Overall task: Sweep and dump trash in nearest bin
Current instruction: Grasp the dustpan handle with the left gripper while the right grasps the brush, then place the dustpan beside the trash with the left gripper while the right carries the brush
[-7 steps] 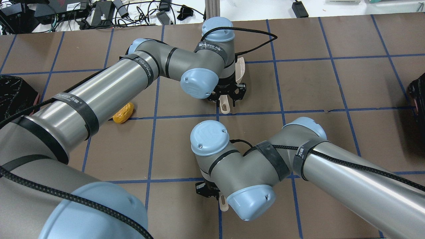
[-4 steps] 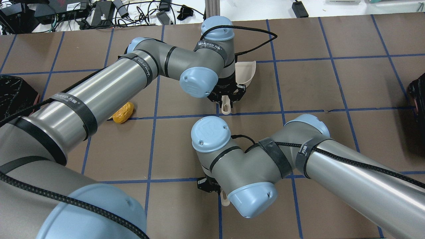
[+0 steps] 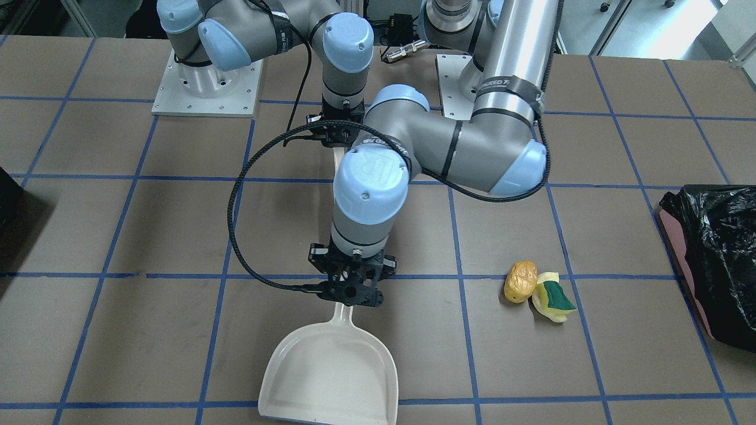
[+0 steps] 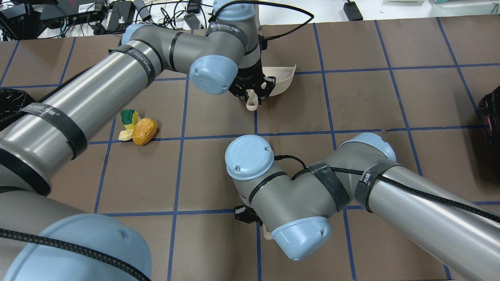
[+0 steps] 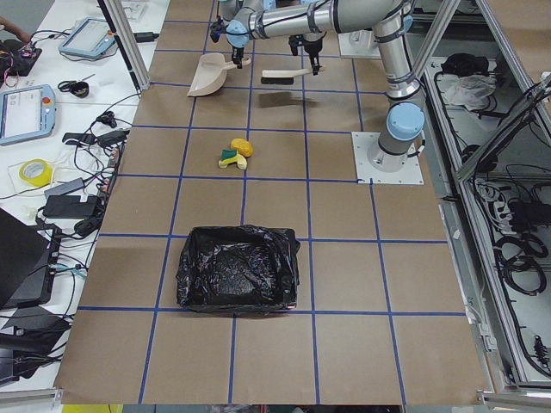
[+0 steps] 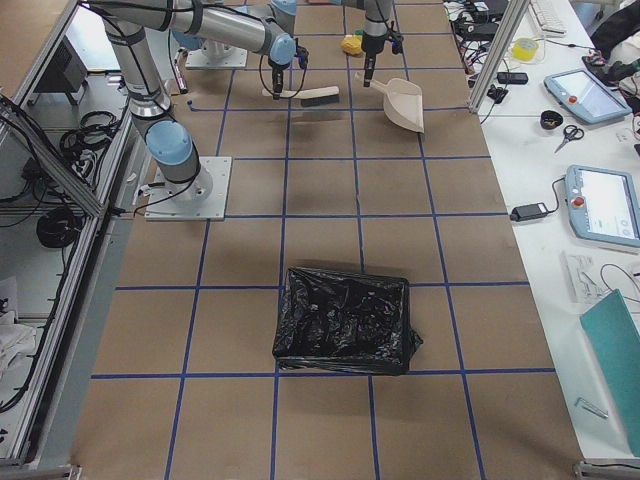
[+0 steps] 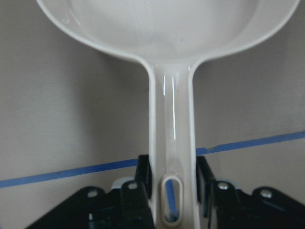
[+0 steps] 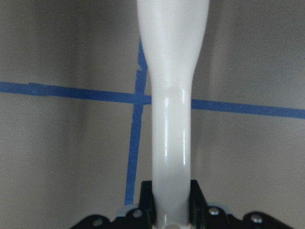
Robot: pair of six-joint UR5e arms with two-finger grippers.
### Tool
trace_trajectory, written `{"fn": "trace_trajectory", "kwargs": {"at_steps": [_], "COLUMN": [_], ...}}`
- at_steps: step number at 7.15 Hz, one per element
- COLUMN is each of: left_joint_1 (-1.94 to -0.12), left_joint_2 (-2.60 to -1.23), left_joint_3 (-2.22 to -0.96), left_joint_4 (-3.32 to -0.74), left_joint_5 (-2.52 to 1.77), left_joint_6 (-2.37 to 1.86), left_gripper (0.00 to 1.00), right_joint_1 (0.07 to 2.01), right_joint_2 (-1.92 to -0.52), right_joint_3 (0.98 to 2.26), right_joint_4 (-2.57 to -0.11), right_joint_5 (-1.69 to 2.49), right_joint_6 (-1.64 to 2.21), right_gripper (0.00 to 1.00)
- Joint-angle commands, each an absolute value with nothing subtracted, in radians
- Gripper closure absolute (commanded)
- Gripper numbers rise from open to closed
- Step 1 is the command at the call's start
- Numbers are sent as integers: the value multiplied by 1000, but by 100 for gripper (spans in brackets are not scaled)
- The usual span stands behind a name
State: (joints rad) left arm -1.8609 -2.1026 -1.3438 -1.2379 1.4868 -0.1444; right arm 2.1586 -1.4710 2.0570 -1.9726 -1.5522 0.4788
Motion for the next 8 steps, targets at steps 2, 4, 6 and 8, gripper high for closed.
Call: {"fn": "trace_trajectory", "kwargs": {"at_steps": [2,4,6,8], "left_joint_1": [-1650,-1548,-1429,-1249], "left_joint_2": [-2007,-1950,-1910,-1899], "left_joint_3": [-1285,-1292,-1318,-1347], "left_joint_4": [-1328,-1350,-1362,-1364], "left_joint_5": [1519,1557,1611,1611], "left_joint_6": [165,353,660,1002], "left_gripper": [100,100,100,100], "right_joint_1": [2146,2108,2088,2079], "right_joint_2": [-1486,-1468,-1401,-1231], "right_joint_3": [2030,1906,1789,1589], "right_joint_4": [-1974,-1860,-1799,-1763], "right_joint_5": [-1578,-1582,-1572,-1568], "right_joint_6": [466,465,453,468], "right_gripper": [100,100,100,100]}}
